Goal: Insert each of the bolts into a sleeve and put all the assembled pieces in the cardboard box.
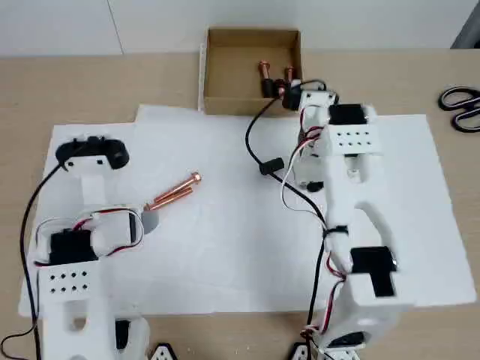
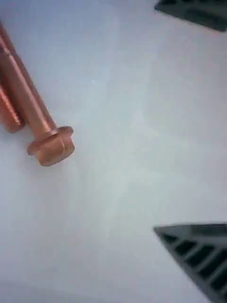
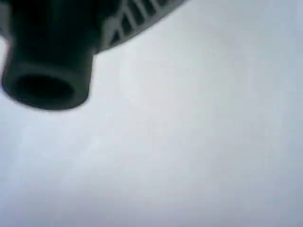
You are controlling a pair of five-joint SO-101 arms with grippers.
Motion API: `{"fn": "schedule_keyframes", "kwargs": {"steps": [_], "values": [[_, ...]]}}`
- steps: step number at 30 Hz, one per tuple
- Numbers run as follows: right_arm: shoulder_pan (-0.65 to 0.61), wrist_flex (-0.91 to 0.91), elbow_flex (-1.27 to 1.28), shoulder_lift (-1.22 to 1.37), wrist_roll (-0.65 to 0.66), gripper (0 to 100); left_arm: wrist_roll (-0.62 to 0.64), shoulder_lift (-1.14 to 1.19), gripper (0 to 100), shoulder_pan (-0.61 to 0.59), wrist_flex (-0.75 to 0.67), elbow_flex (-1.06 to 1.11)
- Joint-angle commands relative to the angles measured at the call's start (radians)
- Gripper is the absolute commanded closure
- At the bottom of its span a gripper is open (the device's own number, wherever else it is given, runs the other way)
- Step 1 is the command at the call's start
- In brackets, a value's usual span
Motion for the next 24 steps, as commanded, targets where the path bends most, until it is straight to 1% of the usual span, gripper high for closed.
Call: {"fn": "schedule_keyframes", "kwargs": {"steps": [1, 6, 8, 11, 13, 15, 19, 24], "values": [[-0.001, 0.030, -0.055, -0.096, 0.015, 99.5, -0.069, 0.061, 73, 0.000, 0.060, -0.145], [0.001, 0.051, -0.054, -0.097, 0.012, 99.5, -0.146, 0.384, 73, 0.006, 0.080, -0.312], [0.001, 0.061, -0.054, -0.097, 0.012, 99.5, -0.193, 0.522, 73, 0.049, 0.081, -0.394], [0.001, 0.065, -0.054, -0.097, 0.012, 99.5, -0.256, 0.695, 73, 0.149, 0.078, -0.518], [0.001, 0.065, -0.054, -0.097, 0.012, 99.5, -0.256, 0.786, 73, 0.203, 0.075, -0.601], [0.001, 0.071, -0.052, -0.097, 0.012, 99.5, -0.259, 0.862, 73, 0.232, 0.060, -0.679], [0.002, 0.087, -0.052, -0.097, 0.012, 99.5, -0.259, 1.008, 73, 0.241, 0.014, -0.791], [0.016, 0.087, -0.052, -0.097, 0.012, 99.5, -0.279, 1.185, 73, 0.238, 0.014, -0.901]]}}
